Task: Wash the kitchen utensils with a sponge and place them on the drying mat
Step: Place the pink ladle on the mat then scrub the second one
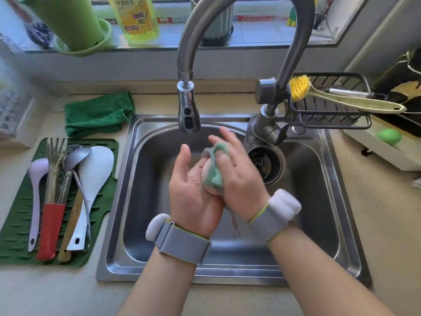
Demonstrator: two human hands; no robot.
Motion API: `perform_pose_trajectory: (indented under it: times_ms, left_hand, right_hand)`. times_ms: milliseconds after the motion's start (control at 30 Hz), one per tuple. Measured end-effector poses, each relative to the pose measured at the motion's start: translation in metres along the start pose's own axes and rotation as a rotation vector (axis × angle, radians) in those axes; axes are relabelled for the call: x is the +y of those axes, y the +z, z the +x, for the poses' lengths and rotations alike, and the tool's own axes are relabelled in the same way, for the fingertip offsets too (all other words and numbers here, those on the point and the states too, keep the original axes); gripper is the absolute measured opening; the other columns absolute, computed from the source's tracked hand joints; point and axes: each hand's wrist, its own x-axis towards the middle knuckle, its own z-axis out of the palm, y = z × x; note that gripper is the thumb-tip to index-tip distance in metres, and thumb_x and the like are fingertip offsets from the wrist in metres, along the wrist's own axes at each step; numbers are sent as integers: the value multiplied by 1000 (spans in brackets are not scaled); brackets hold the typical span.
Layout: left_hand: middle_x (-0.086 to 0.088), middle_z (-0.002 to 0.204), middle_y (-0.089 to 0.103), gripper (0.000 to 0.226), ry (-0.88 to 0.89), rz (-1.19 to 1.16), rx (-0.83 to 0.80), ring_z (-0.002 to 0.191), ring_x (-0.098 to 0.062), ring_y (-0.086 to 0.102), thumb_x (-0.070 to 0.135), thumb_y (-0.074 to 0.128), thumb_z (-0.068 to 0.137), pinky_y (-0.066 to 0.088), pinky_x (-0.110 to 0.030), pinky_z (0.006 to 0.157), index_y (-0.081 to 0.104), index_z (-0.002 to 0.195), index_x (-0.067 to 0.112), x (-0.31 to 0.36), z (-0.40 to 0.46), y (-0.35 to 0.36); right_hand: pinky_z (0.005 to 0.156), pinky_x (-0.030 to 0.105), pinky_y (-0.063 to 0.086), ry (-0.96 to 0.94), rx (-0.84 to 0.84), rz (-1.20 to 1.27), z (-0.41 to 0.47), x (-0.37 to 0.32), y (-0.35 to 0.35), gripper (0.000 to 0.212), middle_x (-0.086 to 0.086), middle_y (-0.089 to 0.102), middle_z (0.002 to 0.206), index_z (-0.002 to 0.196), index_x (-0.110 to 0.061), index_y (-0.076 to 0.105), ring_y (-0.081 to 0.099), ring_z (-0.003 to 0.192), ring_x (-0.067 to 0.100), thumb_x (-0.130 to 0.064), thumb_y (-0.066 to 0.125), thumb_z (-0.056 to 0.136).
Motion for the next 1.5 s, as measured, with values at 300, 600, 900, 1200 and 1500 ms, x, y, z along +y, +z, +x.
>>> perform_pose_trajectory:
  times_ms: [300,600,900,1200,1500]
  left_hand:
    - [-9,95,71,14,326,177,21,96,-28,68,8,55,88,55,-38,90,67,83,13,23,2,7]
    - [-7,90,68,16,316,-181,75,82,-24,69,9,47,92,56,-36,84,60,83,10,55,11,-12]
    - [-7,91,70,9,279,-198,80,83,-24,69,7,53,81,56,-36,84,60,85,11,51,11,-16]
    - [-15,103,70,19,202,-179,190,94,-30,70,25,54,93,57,-41,85,60,95,8,31,20,-30]
    - [-12,100,71,36,250,424,372,94,-20,67,28,57,85,55,-29,84,64,110,3,15,-18,-76]
  right_hand:
    - [69,28,42,94,92,55,-45,3,19,23,-9,59,78,87,-26,52,52,72,7,-28,33,98]
    - [85,36,29,131,-124,-487,-39,61,-14,36,-11,54,78,84,-28,46,55,90,22,-44,15,95]
    - [84,36,27,74,-136,-536,-39,58,-8,44,-9,57,82,90,-31,47,56,93,20,-50,8,94]
    - [65,41,40,-97,-230,-406,-25,29,11,48,7,63,85,92,-14,50,55,82,36,-52,20,93]
    - [61,35,39,57,-321,-300,-28,20,45,21,4,60,76,84,-18,48,50,69,25,-32,40,98]
